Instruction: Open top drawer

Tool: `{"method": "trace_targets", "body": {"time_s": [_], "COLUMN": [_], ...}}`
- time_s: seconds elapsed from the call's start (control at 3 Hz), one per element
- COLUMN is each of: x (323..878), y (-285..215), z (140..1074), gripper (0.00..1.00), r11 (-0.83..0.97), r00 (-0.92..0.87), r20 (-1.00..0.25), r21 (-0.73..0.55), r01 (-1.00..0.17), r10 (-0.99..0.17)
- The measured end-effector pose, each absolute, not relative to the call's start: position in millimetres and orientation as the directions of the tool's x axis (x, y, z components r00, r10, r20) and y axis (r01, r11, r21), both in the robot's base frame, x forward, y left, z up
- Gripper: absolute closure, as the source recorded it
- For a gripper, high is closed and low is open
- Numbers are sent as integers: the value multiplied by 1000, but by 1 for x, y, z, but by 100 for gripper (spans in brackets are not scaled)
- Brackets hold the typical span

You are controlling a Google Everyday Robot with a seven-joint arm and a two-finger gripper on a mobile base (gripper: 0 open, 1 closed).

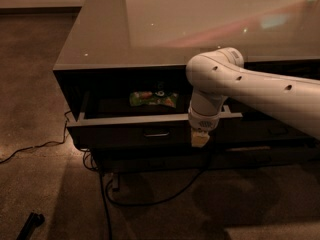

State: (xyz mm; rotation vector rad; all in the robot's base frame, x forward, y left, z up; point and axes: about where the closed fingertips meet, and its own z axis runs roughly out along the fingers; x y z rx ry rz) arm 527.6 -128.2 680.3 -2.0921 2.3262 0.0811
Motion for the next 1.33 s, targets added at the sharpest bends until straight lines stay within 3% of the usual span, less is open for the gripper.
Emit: {"method": "trace_targets", "body": {"time_s": [0.67, 1.0, 1.33], "x": [533, 544, 557], "y": [-126, -122, -117], "z": [689, 700, 701], "gripper": [16, 0, 0], "r11": [101, 98, 93], "r00": [-100, -96, -89], "r20": [-44, -42, -53], "r21": [-8, -57, -77], "r01": [-995, -994, -993], "r10": [-994, -995, -995]}}
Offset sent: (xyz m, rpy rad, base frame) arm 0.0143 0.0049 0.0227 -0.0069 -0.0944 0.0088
